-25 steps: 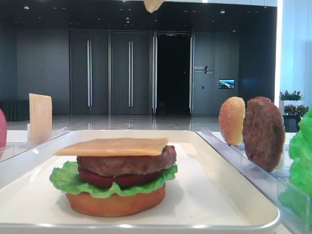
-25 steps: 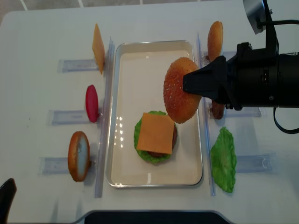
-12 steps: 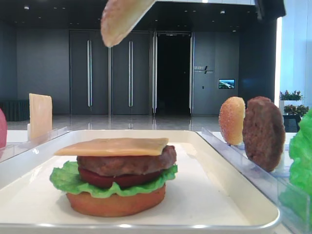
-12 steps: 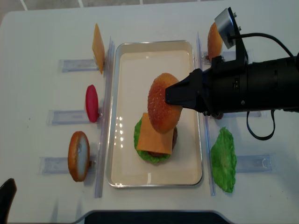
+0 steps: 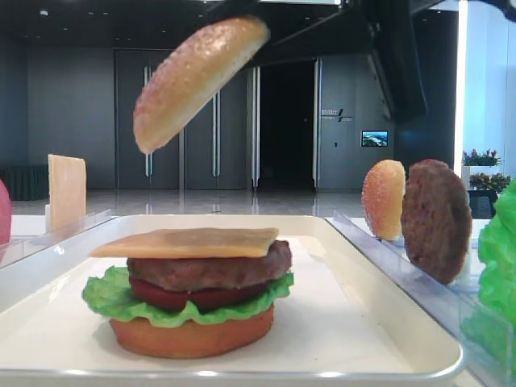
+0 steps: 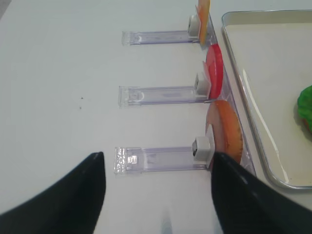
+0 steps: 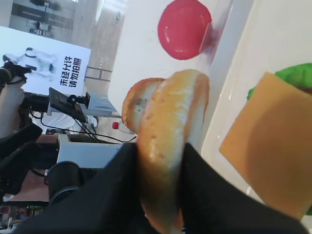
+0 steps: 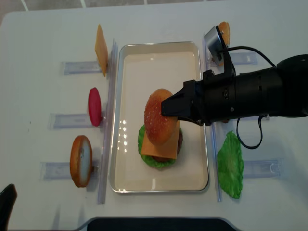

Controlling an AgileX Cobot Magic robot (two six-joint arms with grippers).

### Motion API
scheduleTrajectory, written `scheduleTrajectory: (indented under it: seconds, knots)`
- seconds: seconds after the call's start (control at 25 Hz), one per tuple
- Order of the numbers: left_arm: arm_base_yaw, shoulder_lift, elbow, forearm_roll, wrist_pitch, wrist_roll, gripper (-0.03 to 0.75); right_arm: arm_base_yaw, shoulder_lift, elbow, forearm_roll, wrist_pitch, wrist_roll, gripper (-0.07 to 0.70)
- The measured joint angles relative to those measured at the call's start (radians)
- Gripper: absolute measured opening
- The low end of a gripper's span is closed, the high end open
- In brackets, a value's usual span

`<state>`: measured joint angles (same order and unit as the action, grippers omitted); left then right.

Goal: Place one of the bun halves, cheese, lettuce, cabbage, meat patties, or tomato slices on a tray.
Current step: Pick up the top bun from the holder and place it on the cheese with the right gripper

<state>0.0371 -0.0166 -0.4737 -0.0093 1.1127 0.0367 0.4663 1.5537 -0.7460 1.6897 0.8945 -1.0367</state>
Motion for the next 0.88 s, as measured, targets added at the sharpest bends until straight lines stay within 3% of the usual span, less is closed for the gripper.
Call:
scheduleTrajectory:
  seconds: [0.88]
  knots:
    - [0.0, 0.0, 0.0, 0.0, 0.0, 0.002, 0.517, 0.034, 0.101, 0.0, 0.082, -0.018, -0.087, 0.219]
